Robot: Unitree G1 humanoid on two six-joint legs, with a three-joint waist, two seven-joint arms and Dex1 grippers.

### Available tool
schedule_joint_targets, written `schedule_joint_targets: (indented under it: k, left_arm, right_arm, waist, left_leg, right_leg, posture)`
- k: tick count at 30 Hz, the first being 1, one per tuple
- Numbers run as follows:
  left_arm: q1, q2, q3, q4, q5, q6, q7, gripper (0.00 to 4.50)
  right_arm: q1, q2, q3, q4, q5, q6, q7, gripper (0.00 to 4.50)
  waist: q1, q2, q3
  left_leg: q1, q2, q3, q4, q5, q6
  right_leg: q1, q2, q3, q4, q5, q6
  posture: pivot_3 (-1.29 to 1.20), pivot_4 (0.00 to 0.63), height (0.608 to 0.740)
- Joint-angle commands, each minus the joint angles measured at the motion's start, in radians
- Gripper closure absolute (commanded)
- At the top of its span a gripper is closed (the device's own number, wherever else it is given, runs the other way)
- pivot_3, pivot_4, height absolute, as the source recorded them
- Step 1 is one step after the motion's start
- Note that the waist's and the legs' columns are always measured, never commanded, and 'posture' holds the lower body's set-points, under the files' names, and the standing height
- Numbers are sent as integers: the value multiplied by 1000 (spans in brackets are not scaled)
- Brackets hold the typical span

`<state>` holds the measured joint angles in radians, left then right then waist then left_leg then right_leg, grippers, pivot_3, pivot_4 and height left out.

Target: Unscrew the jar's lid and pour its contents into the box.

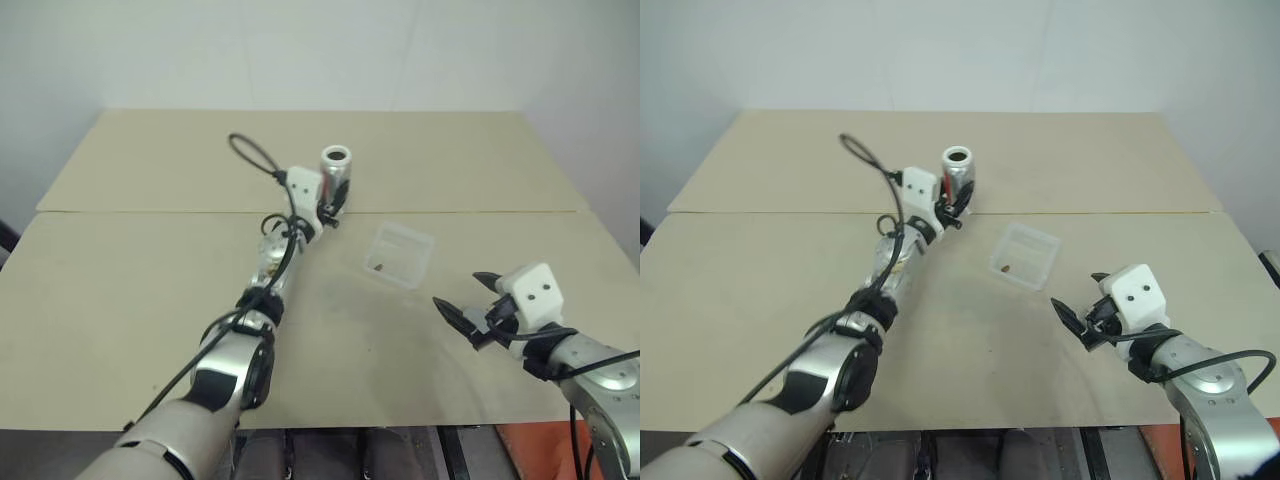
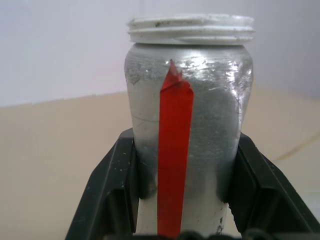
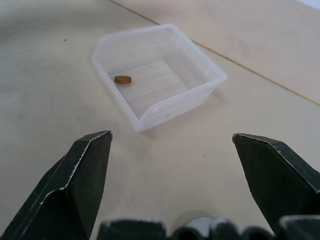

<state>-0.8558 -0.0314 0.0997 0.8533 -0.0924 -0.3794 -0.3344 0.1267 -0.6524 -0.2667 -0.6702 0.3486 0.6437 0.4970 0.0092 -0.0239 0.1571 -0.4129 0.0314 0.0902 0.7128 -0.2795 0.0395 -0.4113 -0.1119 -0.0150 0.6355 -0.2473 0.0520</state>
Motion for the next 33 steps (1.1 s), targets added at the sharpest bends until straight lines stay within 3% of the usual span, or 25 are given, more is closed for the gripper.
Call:
schedule_joint_targets:
  k: [1, 4, 8, 12, 26, 33]
  left_arm:
    - [171, -27, -17, -326, -35, 84, 45, 2542]
    - [305, -28, -41, -504, -23, 174, 81, 2542]
    - [391, 9, -93, -576, 46, 182, 93, 2542]
    - [411, 43, -131, -543, 131, 146, 140, 2542]
    - [441, 47, -133, -464, 118, 198, 160, 2542]
    - [474, 55, -129, -513, 92, 177, 130, 268]
  right_arm:
    - [-13, -1, 7, -2, -8, -47, 15, 28]
    - [-25, -5, 20, 18, -19, -58, 22, 28]
    - [-37, -1, 28, 34, -26, -70, 25, 28]
    - [-38, 3, 46, 45, -38, -82, 24, 28]
    - [-28, -5, 53, 47, -67, -91, 32, 28]
    - [-48, -3, 62, 70, -73, -108, 43, 0]
  waist:
    - [1, 0, 0]
    - [5, 0, 0]
    - [10, 0, 0]
    - [10, 0, 0]
    - [4, 2, -5]
    - [5, 2, -6]
  left_leg:
    - [0, 0, 0, 0, 0, 0]
    - [0, 0, -1, 2, 0, 0]
    - [8, 0, -2, 1, -4, 7]
    - [8, 0, -2, 1, -4, 7]
    - [9, 0, -2, 0, -4, 7]
    - [8, 0, -2, 0, -4, 7]
  right_leg:
    - [0, 0, 0, 0, 0, 0]
    - [0, 0, 0, 2, 0, 0]
    - [9, 0, 0, -5, 0, 0]
    - [9, 0, 0, -5, 0, 0]
    - [9, 0, 0, -6, 0, 0]
    - [8, 0, 0, -6, 0, 0]
  posture:
    - [0, 150, 740]
    - [0, 150, 740]
    - [0, 150, 740]
    - [0, 150, 740]
    - [0, 150, 740]
    - [0, 150, 740]
